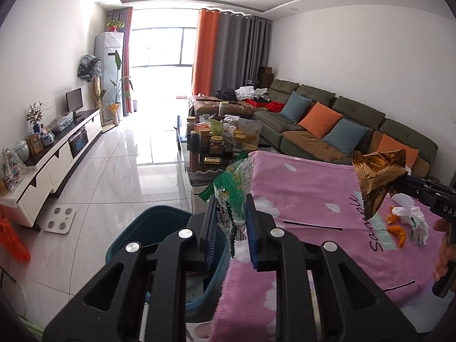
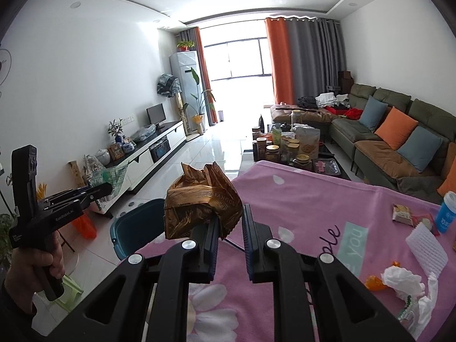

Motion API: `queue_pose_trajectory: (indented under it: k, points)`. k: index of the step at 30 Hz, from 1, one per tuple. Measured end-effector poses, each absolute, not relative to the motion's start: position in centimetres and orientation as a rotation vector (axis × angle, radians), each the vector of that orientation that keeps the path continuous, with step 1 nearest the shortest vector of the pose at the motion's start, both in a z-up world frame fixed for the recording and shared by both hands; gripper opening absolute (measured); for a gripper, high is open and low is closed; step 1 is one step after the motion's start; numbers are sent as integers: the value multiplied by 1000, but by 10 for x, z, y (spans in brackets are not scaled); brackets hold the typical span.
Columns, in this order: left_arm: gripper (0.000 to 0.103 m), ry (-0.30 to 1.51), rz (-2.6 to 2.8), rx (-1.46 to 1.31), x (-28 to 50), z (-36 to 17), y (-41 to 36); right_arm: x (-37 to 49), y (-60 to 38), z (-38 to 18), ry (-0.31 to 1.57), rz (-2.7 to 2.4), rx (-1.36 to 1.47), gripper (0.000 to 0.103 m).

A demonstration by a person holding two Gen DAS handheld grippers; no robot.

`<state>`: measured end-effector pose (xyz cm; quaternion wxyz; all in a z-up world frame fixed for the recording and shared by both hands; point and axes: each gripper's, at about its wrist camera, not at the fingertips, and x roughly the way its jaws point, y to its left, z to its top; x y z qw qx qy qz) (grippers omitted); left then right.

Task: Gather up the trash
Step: 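Lift both wrappers and carry them over the teal bin with both grippers, then open both grippers to drop the wrappers into the bin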

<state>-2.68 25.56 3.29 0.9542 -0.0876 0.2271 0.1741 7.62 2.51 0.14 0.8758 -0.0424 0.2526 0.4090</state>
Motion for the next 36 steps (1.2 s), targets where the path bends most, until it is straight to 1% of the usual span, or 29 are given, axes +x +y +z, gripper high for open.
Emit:
queue_pose_trajectory:
  k: [7, 17, 29, 36]
  points:
    - [19, 497, 426, -228, -64, 18, 305, 84, 100, -6, 571, 967, -183, 14]
    - [20, 597, 489, -309, -78, -24, 358, 93, 197, -29, 669, 1067, -304, 15]
    - [20, 702, 497, -358, -31, -73, 370, 104, 261, -72, 800, 1097, -431, 16]
    - [21, 751, 508, -370, -5, -97, 378, 107, 287, -88, 839, 1090, -514, 16]
